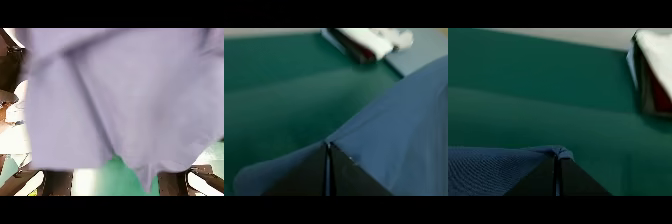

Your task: Fold the shirts.

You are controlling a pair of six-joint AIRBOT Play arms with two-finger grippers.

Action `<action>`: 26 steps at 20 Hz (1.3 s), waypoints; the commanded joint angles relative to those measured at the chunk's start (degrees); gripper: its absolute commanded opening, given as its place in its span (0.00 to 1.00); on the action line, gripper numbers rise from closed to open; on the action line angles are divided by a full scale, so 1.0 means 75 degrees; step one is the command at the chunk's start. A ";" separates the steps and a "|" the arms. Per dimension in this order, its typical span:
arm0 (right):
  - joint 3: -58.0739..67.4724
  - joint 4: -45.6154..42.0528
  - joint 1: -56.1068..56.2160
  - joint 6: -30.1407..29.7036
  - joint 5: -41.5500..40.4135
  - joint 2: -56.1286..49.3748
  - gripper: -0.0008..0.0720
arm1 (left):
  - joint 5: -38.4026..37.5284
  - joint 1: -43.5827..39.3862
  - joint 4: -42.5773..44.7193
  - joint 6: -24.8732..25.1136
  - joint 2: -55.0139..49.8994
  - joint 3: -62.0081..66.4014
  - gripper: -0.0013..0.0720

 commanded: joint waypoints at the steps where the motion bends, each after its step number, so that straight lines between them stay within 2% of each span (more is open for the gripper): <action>1: -0.0519 -0.0035 0.0169 0.0041 0.0749 -0.1848 0.03 | -0.0038 0.0003 0.0388 0.0038 -0.0866 -0.2506 0.05; 4: -0.0513 -0.0044 0.0259 0.0041 0.0420 -0.3162 0.03 | 0.1209 0.0000 0.0466 0.0437 -0.2092 -0.3611 0.05; 7: -0.0513 -0.0038 0.0356 0.0493 -0.0443 -0.3955 0.03 | 0.1824 0.0003 0.0256 0.1218 -0.3448 -0.3552 0.05; 9: -0.0504 -0.0029 0.0361 0.0836 -0.1122 -0.4167 0.03 | 0.2055 0.0003 0.0023 0.1221 -0.4062 -0.3174 0.05; 10: -0.0507 -0.0032 0.0358 0.0909 -0.1478 -0.4170 0.04 | 0.2162 0.0003 -0.0111 0.1221 -0.4202 -0.2970 0.12; 11: -0.0504 -0.0029 0.0353 0.0930 -0.1801 -0.4124 0.15 | 0.2352 0.0003 -0.0146 0.1218 -0.4229 -0.2769 0.54; 12: -0.0498 -0.0035 0.0329 0.1040 -0.1973 -0.4048 0.47 | 0.2454 0.0009 -0.0137 0.1154 -0.4229 -0.2503 0.78; 13: -0.0498 -0.0029 0.0245 0.1084 -0.2017 -0.3940 0.67 | 0.2366 0.0047 -0.0099 0.1160 -0.4223 -0.2221 0.77; 14: -0.0498 -0.0006 0.0207 0.1102 -0.1845 -0.3812 0.67 | 0.2052 0.0122 0.0029 0.1160 -0.4223 -0.1868 0.76; 16: -0.0510 0.0321 0.0015 0.1049 -0.0938 -0.3500 0.56 | 0.0944 0.0399 0.0271 0.1151 -0.4223 -0.1201 0.76; 18: -0.0522 0.0927 -0.0256 0.0562 0.0312 -0.3267 0.45 | -0.0321 0.0691 0.0487 0.1096 -0.4202 -0.0860 0.76; 19: -0.0629 0.1341 -0.0414 0.0364 0.0874 -0.3144 0.44 | -0.0737 0.0772 0.0784 0.1008 -0.4164 -0.0883 0.76; 22: -0.1801 0.2428 -0.0807 -0.0012 0.1498 -0.2445 0.44 | -0.0994 0.0772 0.2192 0.0615 -0.3990 -0.1693 0.76; 26: -0.4022 0.2769 -0.1029 -0.0236 0.1504 -0.1137 0.43 | -0.0688 0.0772 0.2224 0.0909 -0.4007 -0.3576 0.76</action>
